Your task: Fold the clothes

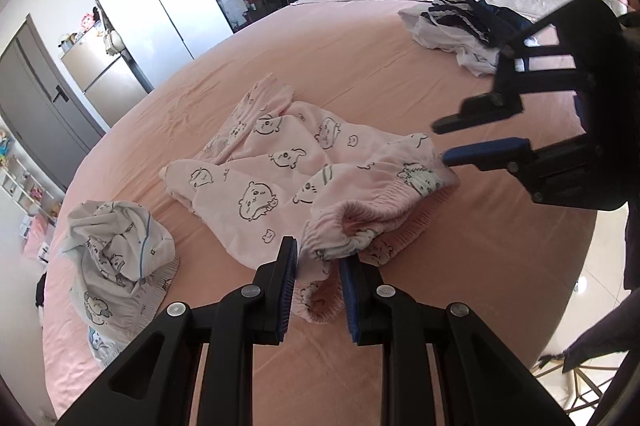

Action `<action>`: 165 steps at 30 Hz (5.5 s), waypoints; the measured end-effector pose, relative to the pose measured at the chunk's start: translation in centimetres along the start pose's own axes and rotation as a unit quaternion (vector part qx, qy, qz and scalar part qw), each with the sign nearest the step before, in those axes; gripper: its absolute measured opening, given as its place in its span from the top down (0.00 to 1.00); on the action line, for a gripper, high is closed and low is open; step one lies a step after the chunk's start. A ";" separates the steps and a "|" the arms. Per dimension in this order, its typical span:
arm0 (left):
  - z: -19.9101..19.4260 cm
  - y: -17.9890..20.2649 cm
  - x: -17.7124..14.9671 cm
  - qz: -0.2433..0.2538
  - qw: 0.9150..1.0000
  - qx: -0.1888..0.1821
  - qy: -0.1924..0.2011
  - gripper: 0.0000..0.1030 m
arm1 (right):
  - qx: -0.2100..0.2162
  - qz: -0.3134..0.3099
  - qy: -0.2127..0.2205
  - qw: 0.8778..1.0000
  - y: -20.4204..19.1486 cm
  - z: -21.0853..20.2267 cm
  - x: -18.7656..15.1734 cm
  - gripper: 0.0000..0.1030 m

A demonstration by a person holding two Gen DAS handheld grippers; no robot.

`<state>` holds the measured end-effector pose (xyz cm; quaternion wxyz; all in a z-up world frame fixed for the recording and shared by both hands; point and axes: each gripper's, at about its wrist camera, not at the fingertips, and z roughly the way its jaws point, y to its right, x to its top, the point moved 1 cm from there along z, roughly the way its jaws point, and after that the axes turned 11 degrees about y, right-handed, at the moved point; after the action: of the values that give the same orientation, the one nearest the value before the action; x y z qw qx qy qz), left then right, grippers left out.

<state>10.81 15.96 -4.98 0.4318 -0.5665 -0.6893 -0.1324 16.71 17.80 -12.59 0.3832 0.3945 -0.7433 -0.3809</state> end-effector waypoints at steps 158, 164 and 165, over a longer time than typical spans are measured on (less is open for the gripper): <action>6.4 -14.3 -3.5 -0.604 0.795 -0.059 0.019 0.00 | 0.121 0.836 -0.098 0.526 15.7 12.5 -15.4 0.14; 7.0 -14.0 -6.0 -0.682 0.722 -0.114 0.017 0.00 | 0.137 0.895 -0.076 0.418 13.0 13.1 -14.6 0.14; 7.0 -14.0 -6.3 -0.696 0.707 -0.123 0.022 0.00 | 0.136 0.899 -0.076 0.410 12.7 13.3 -14.5 0.14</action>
<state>-4.94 11.92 -9.57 0.1586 0.0295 -0.8560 -0.4911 7.14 39.15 -11.00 0.3897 -0.4827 -0.7403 0.2590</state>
